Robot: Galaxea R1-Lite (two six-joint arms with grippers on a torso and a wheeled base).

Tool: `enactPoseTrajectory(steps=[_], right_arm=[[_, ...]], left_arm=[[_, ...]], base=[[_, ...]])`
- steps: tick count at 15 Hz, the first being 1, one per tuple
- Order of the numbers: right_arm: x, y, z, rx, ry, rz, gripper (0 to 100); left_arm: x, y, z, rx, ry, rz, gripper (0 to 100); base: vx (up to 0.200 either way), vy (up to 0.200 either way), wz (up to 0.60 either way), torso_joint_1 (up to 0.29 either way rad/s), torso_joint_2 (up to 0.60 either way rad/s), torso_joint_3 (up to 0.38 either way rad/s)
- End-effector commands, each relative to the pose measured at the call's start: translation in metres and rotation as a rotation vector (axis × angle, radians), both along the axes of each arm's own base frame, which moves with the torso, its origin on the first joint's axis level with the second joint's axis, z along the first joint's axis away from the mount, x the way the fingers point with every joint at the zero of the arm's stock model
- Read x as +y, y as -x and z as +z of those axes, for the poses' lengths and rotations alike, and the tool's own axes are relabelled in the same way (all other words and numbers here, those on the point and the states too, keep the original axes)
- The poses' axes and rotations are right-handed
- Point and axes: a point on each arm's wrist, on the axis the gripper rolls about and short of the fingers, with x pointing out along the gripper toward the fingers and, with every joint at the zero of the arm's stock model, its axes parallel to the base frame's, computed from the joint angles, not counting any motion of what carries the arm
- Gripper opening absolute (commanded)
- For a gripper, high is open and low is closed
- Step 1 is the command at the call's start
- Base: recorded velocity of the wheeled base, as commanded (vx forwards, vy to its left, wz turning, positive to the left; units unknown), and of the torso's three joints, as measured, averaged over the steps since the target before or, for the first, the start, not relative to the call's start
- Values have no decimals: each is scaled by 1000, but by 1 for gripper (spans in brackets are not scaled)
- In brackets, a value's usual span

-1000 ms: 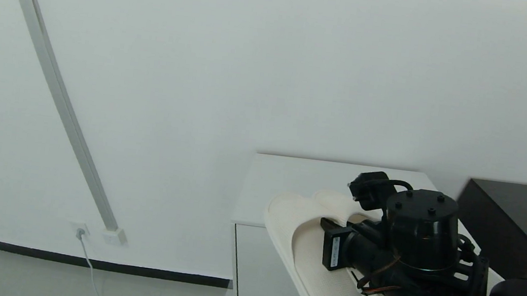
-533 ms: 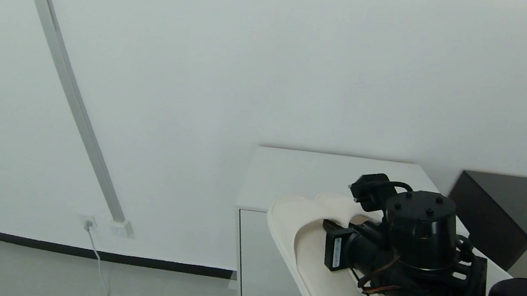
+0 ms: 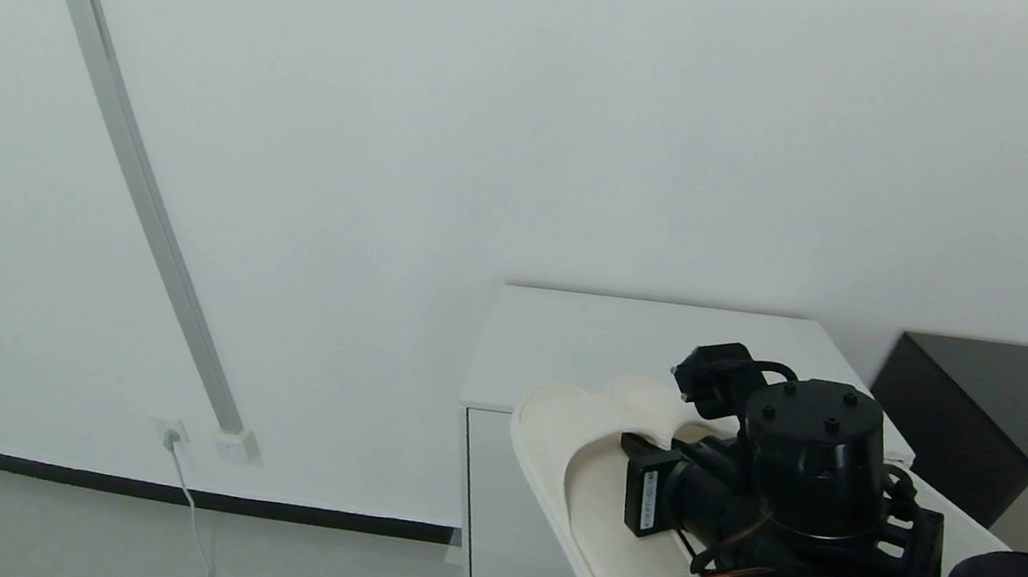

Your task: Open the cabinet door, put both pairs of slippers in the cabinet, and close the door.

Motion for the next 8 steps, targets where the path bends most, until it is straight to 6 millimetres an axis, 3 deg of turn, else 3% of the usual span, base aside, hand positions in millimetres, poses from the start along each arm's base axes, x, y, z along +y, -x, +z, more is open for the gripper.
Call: enactPoseTrajectory(steps=[1, 8], right_arm=[[1, -1, -2, 5, 6, -1, 0], [1, -1, -3, 7, 9, -1, 0]], left_arm=[[0, 0, 0, 1, 0, 1, 0], [0, 0, 0, 1, 0, 1, 0]], base=[[0, -200, 0, 7, 2, 2], [0, -200, 0, 6, 4, 2]])
